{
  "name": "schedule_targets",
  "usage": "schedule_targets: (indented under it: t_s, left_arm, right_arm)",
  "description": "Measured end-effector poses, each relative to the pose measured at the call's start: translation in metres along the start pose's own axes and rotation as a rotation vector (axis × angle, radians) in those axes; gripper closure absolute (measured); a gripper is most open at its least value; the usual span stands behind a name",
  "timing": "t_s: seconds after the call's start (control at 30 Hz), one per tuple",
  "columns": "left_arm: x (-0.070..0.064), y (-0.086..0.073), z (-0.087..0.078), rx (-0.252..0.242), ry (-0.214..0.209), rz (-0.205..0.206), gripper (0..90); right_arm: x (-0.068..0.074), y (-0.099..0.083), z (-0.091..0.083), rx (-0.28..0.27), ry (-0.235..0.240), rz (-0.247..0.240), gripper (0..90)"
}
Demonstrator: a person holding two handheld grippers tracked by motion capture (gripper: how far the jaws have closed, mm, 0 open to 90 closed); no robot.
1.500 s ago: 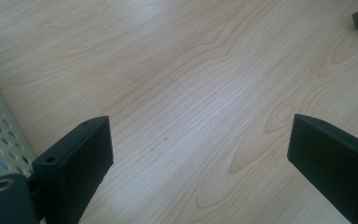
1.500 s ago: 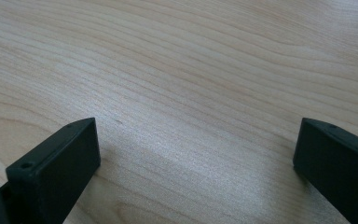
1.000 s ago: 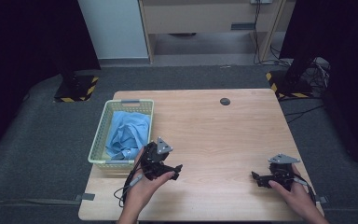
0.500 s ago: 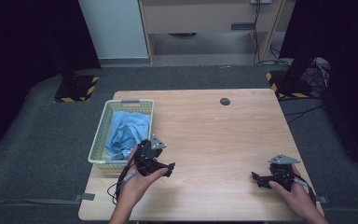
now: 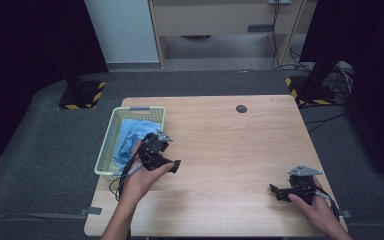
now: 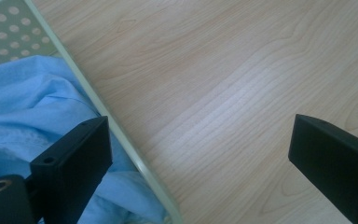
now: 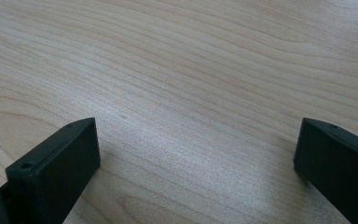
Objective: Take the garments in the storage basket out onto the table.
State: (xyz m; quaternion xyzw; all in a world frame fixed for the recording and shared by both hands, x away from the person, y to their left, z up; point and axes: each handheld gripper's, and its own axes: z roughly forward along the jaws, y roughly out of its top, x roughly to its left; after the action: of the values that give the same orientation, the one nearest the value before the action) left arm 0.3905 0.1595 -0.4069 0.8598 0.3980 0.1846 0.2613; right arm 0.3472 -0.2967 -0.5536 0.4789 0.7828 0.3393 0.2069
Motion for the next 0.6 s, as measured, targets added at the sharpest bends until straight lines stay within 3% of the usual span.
schedule_targets:
  t_s: [0.37, 0.6]
  left_arm:
    - [0.025, 0.014, -0.009, -0.013, 0.035, -0.026, 5.0]
    - [0.051, 0.019, -0.012, -0.018, 0.07, -0.066, 5.1]
  right_arm:
    - [-0.001, 0.001, 0.001, 0.0, 0.003, -0.004, 0.5]
    - [0.0, 0.001, 0.001, -0.001, 0.0, -0.003, 0.6]
